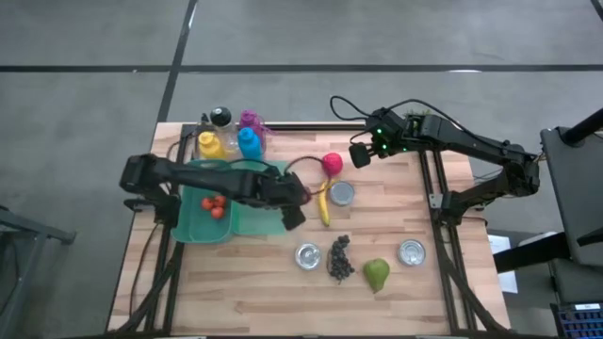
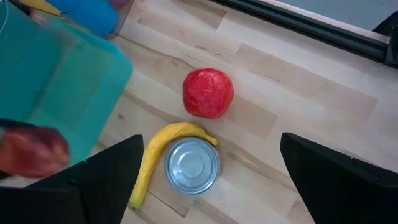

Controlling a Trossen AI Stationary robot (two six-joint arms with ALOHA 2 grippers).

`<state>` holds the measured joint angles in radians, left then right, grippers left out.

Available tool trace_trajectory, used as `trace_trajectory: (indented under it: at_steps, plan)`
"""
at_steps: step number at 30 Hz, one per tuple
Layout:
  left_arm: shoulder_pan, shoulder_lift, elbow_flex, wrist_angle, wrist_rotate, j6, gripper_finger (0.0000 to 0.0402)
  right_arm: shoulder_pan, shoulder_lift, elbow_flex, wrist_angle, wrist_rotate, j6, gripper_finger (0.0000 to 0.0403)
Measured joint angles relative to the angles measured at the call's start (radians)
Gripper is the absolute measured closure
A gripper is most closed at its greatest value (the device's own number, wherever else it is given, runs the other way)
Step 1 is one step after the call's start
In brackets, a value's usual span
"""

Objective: Pick & Place Food Item
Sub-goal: Put the dark red apple into the green bin

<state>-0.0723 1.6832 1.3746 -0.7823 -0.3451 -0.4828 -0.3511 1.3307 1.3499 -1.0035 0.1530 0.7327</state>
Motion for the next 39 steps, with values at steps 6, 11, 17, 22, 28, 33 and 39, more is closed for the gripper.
trace_trajectory:
  at_steps: [6,11,17,22,28,33,39]
  plan:
    - [0.000,-0.114,-0.001,-0.154,-0.057,-0.128,0.0177,0.000,0.000,0.000,0.000,0.003,0.000,0.0025]
    - [0.000,-0.187,-0.006,-0.319,-0.059,-0.262,0.0177,0.000,0.000,0.000,0.000,0.003,0.000,0.0025]
    - [0.000,-0.247,-0.006,-0.525,-0.049,-0.431,0.0177,0.000,0.000,0.000,0.000,0.003,0.000,0.0025]
    - [-0.004,-0.280,-0.006,-0.661,-0.006,-0.619,0.0177,0.000,0.000,0.000,0.000,0.003,0.000,0.0025]
    - [-0.039,-0.301,-0.006,-0.787,0.024,-0.849,0.0177,0.000,0.000,0.000,0.000,0.003,0.000,0.0025]
    - [-0.104,-0.325,-0.027,-0.787,-0.009,-0.948,0.0177,0.000,0.000,0.000,0.000,0.003,0.000,0.0025]
    - [-0.180,-0.380,-0.114,-0.789,0.007,-1.110,0.0177,0.000,0.000,0.000,0.000,0.003,0.000,0.0025]
